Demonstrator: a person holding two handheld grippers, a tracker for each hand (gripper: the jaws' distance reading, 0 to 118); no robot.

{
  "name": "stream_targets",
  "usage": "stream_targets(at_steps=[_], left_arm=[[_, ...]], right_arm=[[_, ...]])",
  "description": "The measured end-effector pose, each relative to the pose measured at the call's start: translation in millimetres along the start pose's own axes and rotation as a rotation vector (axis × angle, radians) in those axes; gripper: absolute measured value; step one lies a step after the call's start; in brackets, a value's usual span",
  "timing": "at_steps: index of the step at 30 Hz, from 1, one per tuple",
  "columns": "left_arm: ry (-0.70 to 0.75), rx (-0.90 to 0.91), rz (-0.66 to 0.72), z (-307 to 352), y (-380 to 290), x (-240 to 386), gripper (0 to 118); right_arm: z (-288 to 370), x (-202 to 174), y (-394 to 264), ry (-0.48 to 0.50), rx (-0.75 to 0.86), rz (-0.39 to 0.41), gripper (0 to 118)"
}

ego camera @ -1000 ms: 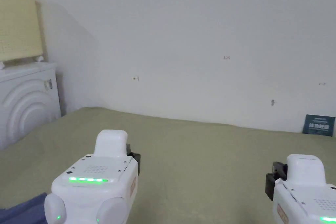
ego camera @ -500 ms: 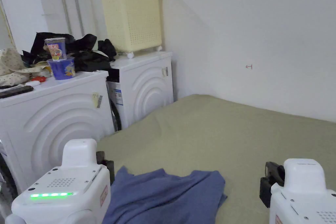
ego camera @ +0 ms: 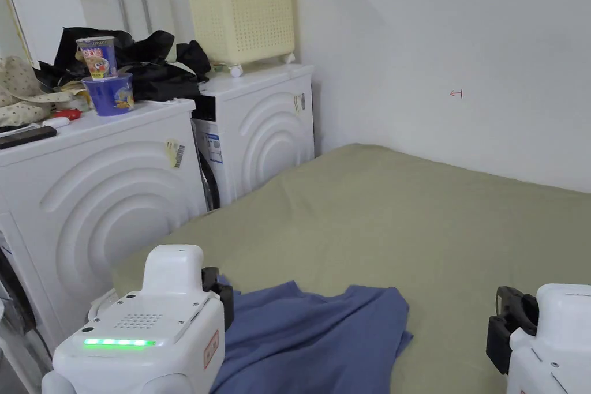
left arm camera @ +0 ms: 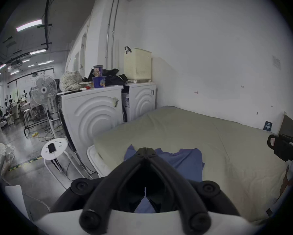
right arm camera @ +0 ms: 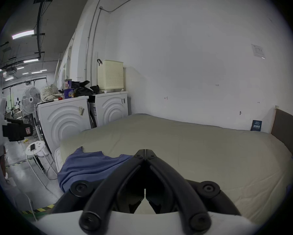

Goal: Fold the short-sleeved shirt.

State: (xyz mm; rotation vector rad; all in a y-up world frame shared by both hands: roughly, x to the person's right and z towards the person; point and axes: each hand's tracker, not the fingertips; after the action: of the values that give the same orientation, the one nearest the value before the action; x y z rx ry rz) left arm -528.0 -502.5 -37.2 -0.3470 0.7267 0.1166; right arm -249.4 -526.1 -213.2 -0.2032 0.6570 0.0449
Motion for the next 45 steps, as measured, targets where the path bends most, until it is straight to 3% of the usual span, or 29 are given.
stream_targets(at_steps=[7, 11, 13, 16, 17, 24, 25, 27, 28, 29, 30, 37, 45], left_arm=[[-0.11, -0.197, -0.055, -100.9, -30.1, 42.3, 0], [-0.219, -0.395, -0.065, -172.2, -57.4, 62.4, 0], [-0.244, -0.51, -0.037, -208.3, -71.9, 67.7, 9], [-0.295, -0.61, -0.012, -245.2, -89.7, 75.3, 103], [-0.307, -0.659, -0.032, -253.6, -95.2, 78.5, 114], [-0.249, -0.75, -0.148, -288.2, -139.8, 110.1, 112], [-0.242, -0.727, -0.145, -283.5, -136.6, 110.8, 108], [-0.245, -0.713, -0.163, -272.5, -125.5, 111.4, 87], [-0.261, -0.684, -0.171, -265.3, -119.8, 111.0, 87], [-0.23, -0.643, -0.183, -254.9, -108.9, 111.8, 36], [-0.189, -0.607, -0.207, -248.8, -106.7, 115.2, 0], [-0.315, -0.517, -0.219, -191.1, -32.6, 132.1, 0], [-0.569, -0.323, -0.35, -114.9, 38.6, 279.7, 0]], right_arm=[[-4.6, 12.2, -32.7, -0.029, -0.086, 0.014, 0], [-6.2, 20.9, -58.3, -0.043, -0.165, 0.007, 0], [-3.0, 25.6, -67.0, -0.041, -0.207, 0.015, 0], [2.2, 32.1, -78.4, -0.061, -0.242, 0.017, 0], [2.1, 34.2, -81.6, -0.064, -0.257, 0.012, 0], [4.9, 42.9, -97.7, -0.081, -0.312, -0.015, 0], [9.4, 44.4, -98.3, -0.084, -0.314, -0.016, 0], [21.1, 49.3, -99.0, -0.094, -0.318, -0.012, 0], [28.3, 53.5, -98.9, -0.102, -0.315, -0.017, 0], [35.6, 58.3, -98.4, -0.108, -0.315, -0.027, 0], [43.9, 63.0, -97.7, -0.118, -0.312, -0.036, 0], [111.9, 102.6, -92.5, -0.23, -0.26, -0.09, 0], [178.8, 141.8, -90.7, -0.356, -0.218, -0.148, 0]])
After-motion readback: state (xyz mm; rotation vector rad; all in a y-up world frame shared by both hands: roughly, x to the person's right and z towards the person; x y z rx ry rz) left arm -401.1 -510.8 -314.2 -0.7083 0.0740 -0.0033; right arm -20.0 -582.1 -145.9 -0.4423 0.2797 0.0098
